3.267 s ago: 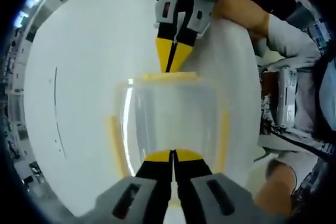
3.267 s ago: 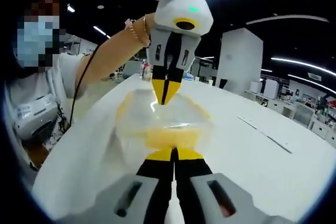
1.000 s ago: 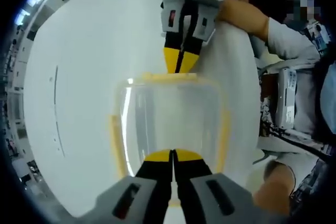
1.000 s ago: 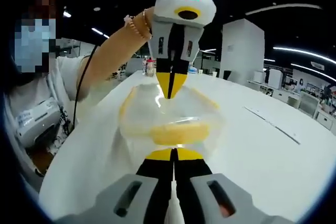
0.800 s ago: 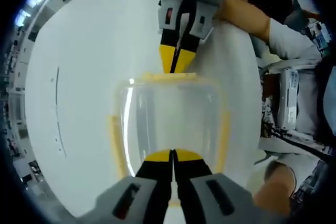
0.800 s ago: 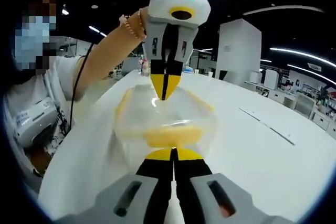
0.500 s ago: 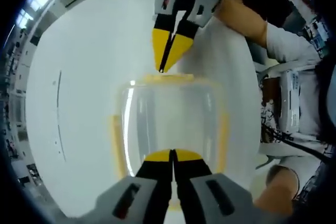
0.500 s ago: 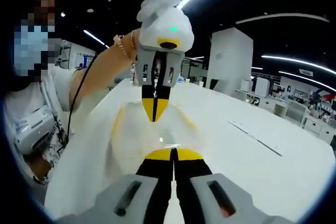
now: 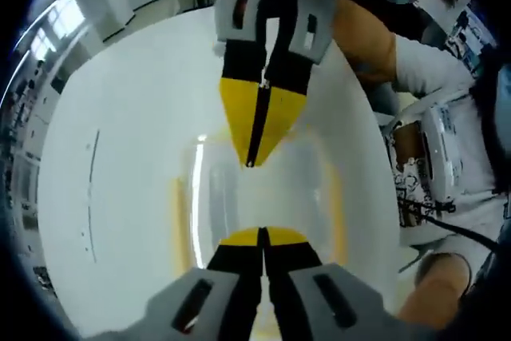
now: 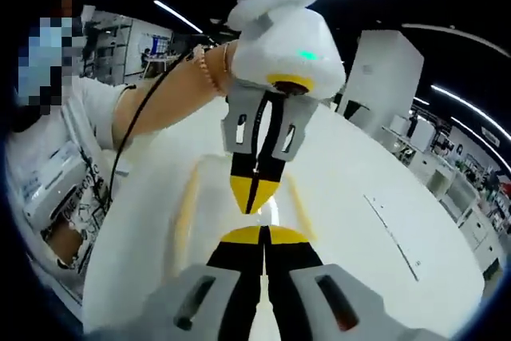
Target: Snap each plastic latch of the storage box into its locked position after aligning the lid with the box until every specified latch is closed and the lid sits flush.
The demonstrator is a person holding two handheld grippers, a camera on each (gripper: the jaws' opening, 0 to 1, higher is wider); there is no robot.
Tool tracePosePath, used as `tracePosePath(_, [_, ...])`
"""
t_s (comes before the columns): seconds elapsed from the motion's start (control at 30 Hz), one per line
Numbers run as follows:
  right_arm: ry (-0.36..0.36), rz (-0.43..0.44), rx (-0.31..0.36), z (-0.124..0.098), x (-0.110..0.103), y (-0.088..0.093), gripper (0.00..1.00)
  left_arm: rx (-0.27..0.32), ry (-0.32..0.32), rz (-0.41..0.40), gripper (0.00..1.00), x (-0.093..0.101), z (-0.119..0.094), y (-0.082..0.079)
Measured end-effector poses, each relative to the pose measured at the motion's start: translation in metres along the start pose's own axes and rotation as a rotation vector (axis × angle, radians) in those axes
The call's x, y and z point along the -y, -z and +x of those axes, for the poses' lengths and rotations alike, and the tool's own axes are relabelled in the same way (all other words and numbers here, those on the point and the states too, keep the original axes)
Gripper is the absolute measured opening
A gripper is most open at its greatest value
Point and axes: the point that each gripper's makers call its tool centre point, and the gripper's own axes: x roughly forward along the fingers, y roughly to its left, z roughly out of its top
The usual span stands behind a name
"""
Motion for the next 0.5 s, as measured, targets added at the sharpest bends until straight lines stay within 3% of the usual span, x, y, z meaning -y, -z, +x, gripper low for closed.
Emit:
tracePosePath(0.27, [-0.136, -0.043, -0.252, 0.034, -0.016, 0.012, 0.00, 0.095, -0.005, 0.037, 0.00, 0.003, -0.001, 0.001])
tracePosePath(0.43, [-0.159, -0.061, -0.285, 0.038, -0.019, 0.009, 0.00, 0.138, -0.005, 0.047, 0.00, 0.005, -0.002, 0.000])
tracePosePath(0.5, [-0.178, -0.080, -0.364, 0.042, -0.021, 0.008, 0.00, 0.170, -0.002, 0.051, 0.00, 0.006, -0.006, 0.004])
